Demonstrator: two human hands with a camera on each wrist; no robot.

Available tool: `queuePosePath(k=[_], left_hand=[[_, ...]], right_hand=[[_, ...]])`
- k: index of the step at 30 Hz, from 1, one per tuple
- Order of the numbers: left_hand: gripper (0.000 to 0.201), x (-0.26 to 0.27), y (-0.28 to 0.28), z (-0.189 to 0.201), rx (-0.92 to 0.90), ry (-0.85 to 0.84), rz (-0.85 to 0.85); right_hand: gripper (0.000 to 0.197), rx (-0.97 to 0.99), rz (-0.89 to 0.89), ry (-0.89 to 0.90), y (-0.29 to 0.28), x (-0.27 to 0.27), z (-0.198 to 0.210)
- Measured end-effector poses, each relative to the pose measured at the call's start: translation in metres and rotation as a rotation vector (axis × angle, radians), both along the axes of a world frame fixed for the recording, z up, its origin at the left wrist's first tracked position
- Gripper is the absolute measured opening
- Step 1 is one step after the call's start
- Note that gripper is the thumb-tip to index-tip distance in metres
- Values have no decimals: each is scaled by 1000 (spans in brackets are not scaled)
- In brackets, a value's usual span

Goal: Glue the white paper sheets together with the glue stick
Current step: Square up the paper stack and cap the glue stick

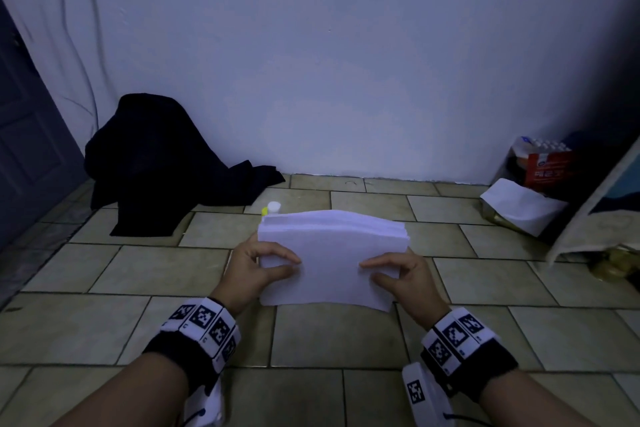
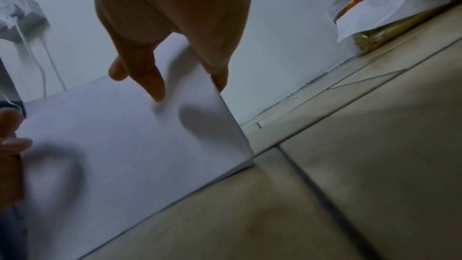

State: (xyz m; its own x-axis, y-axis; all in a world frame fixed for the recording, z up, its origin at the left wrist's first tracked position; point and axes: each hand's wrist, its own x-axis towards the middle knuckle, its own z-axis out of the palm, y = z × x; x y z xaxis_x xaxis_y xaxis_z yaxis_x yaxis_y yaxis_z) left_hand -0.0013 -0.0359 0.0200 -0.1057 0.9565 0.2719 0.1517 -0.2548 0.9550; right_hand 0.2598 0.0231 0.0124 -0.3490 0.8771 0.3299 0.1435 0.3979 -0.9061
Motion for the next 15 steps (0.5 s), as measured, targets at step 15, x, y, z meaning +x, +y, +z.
queuePosePath(k=[15], left_hand=[[14, -4, -3, -4, 217, 201, 6]], right_hand=[[37, 188, -17, -85, -1, 2, 8]])
